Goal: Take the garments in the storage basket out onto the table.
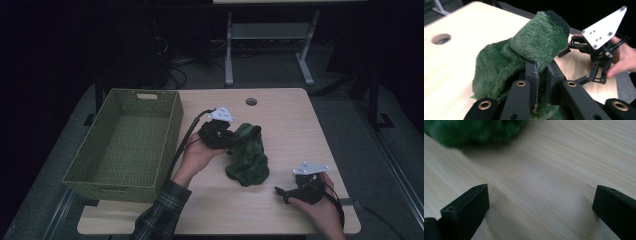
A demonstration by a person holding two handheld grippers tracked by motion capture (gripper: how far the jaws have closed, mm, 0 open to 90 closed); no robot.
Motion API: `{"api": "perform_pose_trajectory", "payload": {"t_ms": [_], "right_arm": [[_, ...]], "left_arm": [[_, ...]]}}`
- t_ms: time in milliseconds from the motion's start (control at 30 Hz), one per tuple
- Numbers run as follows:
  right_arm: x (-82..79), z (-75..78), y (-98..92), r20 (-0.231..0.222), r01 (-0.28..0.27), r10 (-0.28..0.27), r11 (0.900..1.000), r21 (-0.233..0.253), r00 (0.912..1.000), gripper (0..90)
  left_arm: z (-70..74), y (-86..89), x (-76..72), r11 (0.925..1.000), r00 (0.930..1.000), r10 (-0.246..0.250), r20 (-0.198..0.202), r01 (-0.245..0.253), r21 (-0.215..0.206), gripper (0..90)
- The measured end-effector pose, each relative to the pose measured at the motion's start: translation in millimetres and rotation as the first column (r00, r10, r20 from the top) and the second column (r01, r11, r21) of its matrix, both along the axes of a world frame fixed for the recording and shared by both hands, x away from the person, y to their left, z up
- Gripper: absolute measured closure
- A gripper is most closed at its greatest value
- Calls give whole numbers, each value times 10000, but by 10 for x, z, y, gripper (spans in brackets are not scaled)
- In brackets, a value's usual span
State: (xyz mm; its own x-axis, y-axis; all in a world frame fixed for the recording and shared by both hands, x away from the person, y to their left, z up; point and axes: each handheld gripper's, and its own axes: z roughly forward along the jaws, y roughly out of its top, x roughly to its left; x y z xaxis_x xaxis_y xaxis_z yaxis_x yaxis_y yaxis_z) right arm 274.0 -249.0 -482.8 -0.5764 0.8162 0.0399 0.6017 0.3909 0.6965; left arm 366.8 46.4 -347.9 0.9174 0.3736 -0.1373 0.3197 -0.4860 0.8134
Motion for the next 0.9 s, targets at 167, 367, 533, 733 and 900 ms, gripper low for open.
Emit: {"api": "perform_pose_trajectory", "payload": {"t_ms": [167, 367, 533, 733, 900], "right_arm": [[1, -1, -1, 12, -9, 9, 10000, -9, 10000, 7], [1, -1, -1, 10, -14, 14, 10000, -18, 10000, 7], [1, 0, -2, 11, -14, 14, 10000, -21, 10000, 7], [1, -1, -2, 19, -16, 16, 10000, -18, 10000, 7], [1, 0, -5, 27, -14, 14, 10000, -10, 10000, 19]], "left_arm": [[-239, -169, 45, 9993, 9994, -223, -269, 231, 298, 807], [-411, -284, 78, 9962, 9985, -365, -410, 396, 780, 588], [-375, -239, 18, 9944, 9997, -228, -45, 231, 1030, 327], [-327, -35, -94, 9924, 10000, 36, 72, -44, 1228, 186], [-421, 120, -219, 9921, 9999, 152, -7, -150, 1244, 188]]}}
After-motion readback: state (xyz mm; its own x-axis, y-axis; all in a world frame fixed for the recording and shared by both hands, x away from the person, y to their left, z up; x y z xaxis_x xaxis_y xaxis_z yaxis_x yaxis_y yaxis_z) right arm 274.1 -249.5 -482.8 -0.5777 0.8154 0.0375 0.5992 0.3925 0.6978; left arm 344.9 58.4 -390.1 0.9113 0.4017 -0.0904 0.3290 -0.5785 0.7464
